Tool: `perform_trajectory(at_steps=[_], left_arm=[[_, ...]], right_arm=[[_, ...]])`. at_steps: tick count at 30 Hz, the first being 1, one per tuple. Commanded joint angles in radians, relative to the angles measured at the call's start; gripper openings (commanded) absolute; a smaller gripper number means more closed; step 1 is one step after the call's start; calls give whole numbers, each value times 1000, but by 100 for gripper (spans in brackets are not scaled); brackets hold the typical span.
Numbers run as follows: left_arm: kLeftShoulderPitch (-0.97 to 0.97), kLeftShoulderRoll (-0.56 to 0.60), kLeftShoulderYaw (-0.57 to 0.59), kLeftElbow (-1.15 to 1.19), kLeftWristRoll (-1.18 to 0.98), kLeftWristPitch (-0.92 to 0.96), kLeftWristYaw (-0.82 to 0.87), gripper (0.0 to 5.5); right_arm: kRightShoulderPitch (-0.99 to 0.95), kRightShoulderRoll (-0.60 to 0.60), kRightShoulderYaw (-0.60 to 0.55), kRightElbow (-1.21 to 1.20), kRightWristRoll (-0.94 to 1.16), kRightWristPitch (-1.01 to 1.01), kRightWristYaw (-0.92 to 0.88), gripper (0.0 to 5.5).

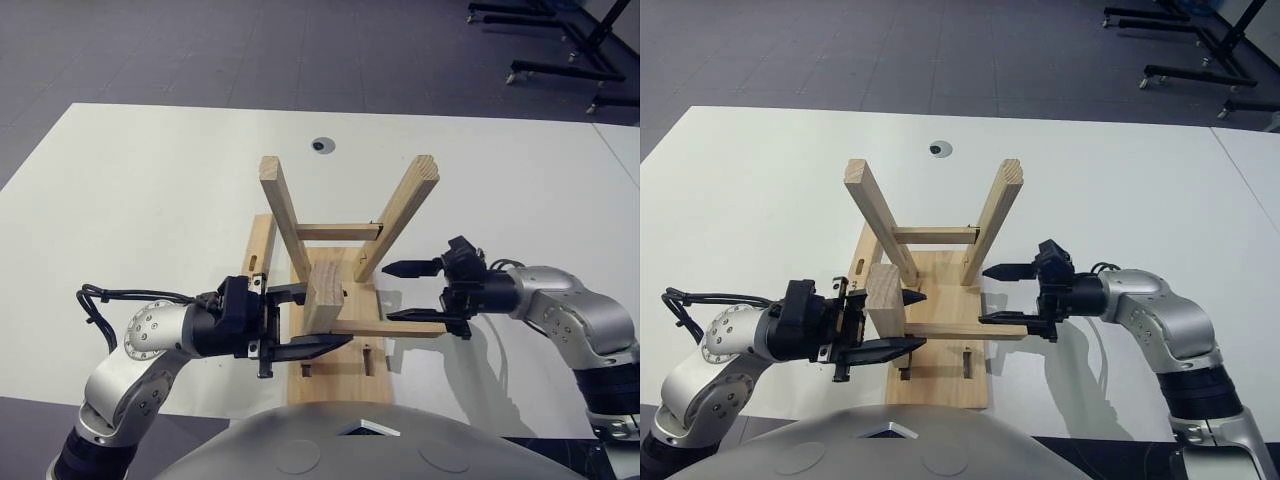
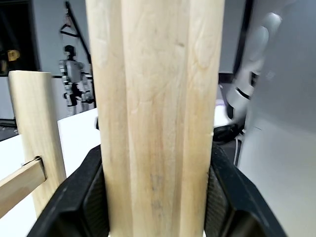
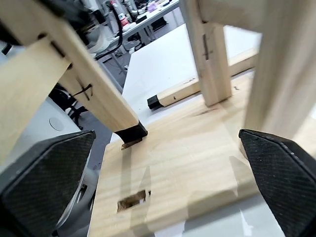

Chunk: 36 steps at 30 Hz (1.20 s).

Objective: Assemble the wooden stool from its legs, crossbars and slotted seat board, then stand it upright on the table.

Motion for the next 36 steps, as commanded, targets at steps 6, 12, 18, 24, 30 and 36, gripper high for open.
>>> perform_trajectory(at_steps=[6, 12, 18, 24, 30, 36], left_arm=[[58, -4, -54, -12, 29, -25, 71, 204], [197, 26, -51, -68, 89, -122, 91, 204], [228, 32, -92, -12, 127, -186, 64, 204], [183, 52, -74, 23, 119, -203, 64, 204], [108, 55, -77, -6, 30, -148, 62, 204], [148, 94, -57, -22, 37, -146, 49, 204]], right_arm=[[-11, -54, -29, 25, 5, 22, 42, 535], [-22, -121, -43, 80, -23, 8, 97, 535], [-61, -132, -27, 113, -39, 5, 118, 535], [-38, -120, -14, 103, -49, -2, 121, 535], [-31, -122, -16, 106, -64, -17, 125, 535], [-22, -139, -23, 115, -73, -28, 152, 535]])
